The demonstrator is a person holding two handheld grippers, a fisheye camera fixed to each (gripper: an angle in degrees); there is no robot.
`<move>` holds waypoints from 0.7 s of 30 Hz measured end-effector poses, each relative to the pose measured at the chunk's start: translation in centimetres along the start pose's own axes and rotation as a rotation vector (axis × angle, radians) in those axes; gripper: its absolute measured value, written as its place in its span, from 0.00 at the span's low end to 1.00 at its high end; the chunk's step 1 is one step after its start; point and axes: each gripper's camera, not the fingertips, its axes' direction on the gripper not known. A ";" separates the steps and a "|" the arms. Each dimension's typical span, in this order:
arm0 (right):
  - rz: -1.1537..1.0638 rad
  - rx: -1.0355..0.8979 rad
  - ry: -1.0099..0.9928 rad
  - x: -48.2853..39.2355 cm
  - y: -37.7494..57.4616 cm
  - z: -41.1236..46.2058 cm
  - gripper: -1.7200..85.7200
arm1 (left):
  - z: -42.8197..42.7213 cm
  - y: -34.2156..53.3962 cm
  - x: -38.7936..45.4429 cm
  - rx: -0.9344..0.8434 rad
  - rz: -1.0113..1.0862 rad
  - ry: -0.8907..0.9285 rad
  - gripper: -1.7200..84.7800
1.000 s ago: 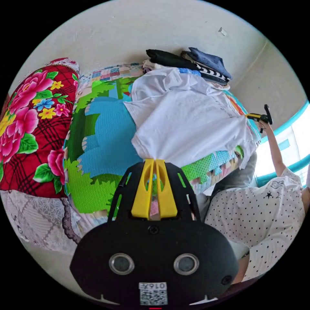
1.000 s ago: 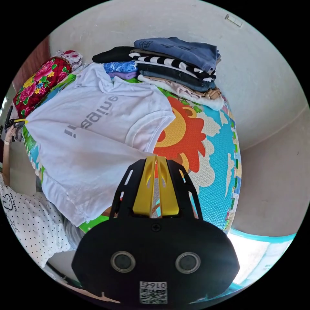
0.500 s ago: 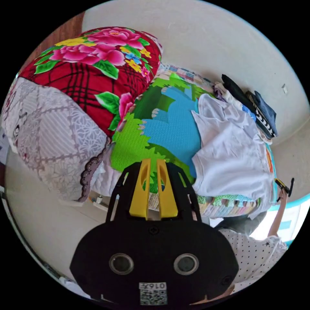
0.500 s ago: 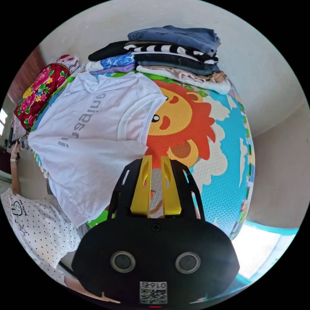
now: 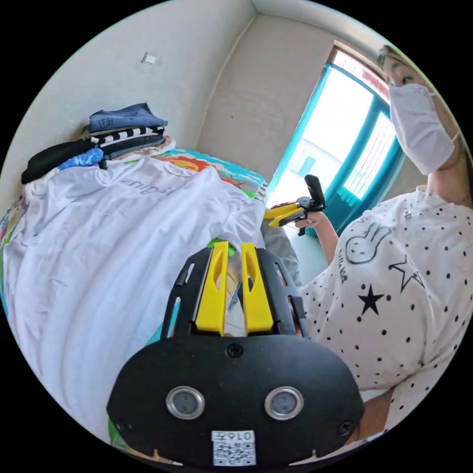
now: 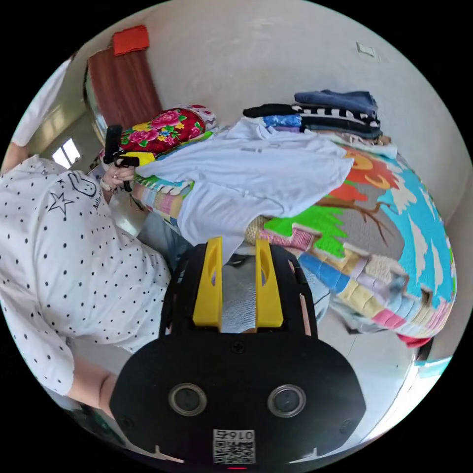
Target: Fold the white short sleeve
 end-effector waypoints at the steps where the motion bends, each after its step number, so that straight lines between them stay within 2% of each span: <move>1: 0.052 0.107 -0.006 -0.4 1.2 -0.7 0.15 | 2.2 -0.4 0.4 -0.052 -0.007 0.019 0.08; 4: 0.071 0.218 -0.076 -1.1 2.8 -1.6 0.16 | 6.0 -0.9 2.3 -0.177 0.029 0.009 0.09; 7: 0.040 0.101 -0.057 -1.8 2.5 -0.8 0.17 | 8.1 -0.6 4.6 -0.269 0.112 -0.102 0.10; 10: -0.013 0.053 -0.052 -2.8 2.2 -0.2 0.17 | 9.6 -0.1 6.5 -0.263 0.204 -0.152 0.11; 14: -0.031 0.032 -0.102 -3.2 1.9 0.6 0.16 | 12.0 0.0 7.2 -0.310 0.193 -0.121 0.09; 16: -0.045 0.001 -0.113 -3.8 1.9 1.1 0.10 | 12.2 0.2 7.4 -0.315 0.212 -0.122 0.03; 21: -0.127 -0.001 -0.092 -5.8 3.4 -0.4 0.03 | 10.3 0.9 7.1 -0.265 0.255 -0.028 0.01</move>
